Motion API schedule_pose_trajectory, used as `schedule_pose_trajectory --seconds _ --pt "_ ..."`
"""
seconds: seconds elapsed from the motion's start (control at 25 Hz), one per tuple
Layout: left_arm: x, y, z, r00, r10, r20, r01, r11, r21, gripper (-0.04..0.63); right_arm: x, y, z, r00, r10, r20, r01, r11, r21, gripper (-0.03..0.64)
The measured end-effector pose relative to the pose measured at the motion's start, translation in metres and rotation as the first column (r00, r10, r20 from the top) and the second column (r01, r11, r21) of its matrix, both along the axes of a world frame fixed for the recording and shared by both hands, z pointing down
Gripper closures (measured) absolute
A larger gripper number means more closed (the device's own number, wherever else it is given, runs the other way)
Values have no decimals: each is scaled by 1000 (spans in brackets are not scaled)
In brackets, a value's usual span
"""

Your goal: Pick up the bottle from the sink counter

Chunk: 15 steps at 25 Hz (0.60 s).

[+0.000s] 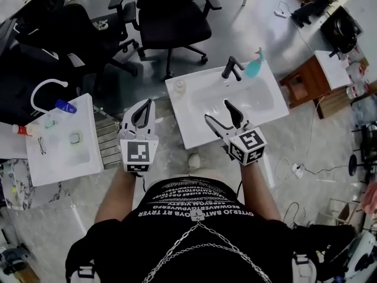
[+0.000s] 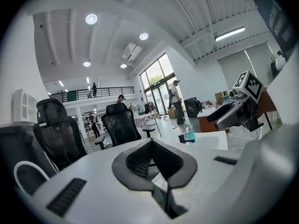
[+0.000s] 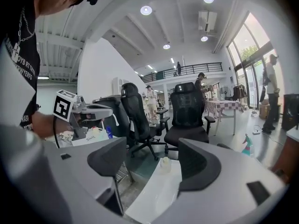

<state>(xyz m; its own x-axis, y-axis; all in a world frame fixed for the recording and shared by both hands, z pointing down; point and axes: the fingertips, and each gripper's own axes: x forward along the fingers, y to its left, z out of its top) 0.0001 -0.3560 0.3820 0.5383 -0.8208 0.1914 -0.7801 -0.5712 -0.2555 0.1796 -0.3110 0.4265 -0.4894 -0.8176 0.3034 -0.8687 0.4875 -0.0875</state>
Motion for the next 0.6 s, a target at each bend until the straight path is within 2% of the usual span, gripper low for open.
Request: schedule_pose_trajectory --seconds 0.16,0.6 --pt "14 -17 -6 1000 -24 4 24 1000 11 591 8 -25 2 999 -54 5 54 999 -6 293" --pt "36 -45 -3 985 -170 17 169 985 22 591 34 -70 32 979 -205 -15 204 978 -38 299"
